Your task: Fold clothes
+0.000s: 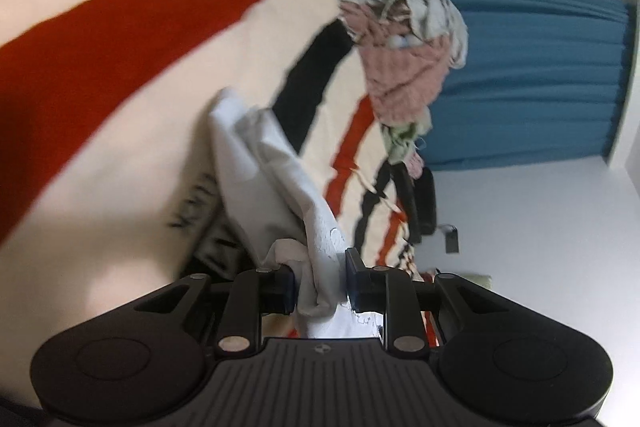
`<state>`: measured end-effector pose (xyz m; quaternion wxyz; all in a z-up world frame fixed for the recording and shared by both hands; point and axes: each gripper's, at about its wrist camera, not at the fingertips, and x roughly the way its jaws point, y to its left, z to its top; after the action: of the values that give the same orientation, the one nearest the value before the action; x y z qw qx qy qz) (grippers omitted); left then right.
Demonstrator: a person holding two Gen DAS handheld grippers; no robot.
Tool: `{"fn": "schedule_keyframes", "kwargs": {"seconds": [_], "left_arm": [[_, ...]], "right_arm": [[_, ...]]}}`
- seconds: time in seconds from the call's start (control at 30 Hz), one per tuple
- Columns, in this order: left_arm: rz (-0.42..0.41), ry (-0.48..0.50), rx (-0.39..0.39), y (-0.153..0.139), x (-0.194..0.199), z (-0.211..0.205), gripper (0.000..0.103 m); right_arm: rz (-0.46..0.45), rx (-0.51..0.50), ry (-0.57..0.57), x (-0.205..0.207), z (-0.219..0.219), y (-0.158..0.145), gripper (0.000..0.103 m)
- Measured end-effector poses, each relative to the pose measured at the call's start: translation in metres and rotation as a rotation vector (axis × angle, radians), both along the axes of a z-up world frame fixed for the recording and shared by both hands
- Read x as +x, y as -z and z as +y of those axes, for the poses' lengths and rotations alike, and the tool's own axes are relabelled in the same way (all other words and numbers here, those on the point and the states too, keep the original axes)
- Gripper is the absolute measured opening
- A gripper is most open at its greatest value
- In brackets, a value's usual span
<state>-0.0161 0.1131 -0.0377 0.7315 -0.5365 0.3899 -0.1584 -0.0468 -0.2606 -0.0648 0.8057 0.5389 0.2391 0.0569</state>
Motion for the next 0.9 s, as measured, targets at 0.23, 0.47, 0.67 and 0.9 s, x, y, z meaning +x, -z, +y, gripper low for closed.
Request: {"fn": "schedule_keyframes", "kwargs": {"seconds": [0.23, 0.47, 0.67, 0.9], "left_arm": [[-0.028, 0.104, 0.053, -0.049, 0.043, -0.056, 0.025], [-0.071, 0.195, 0.181, -0.082, 0.117, -0.134, 0.024], [-0.104, 0.252, 0.23, -0.103, 0.219, -0.218, 0.023], [-0.318, 0.298, 0.174, -0.13, 0.306, -0.309, 0.023]], "right_arm": [[-0.037, -0.019, 0.082, 0.009, -0.034, -0.03, 0.021], [-0.026, -0.005, 0.172, 0.049, -0.091, -0.042, 0.021], [-0.007, -0.049, 0.185, 0.132, -0.155, -0.067, 0.021], [-0.162, -0.334, 0.229, 0.203, -0.216, -0.128, 0.021]]}}
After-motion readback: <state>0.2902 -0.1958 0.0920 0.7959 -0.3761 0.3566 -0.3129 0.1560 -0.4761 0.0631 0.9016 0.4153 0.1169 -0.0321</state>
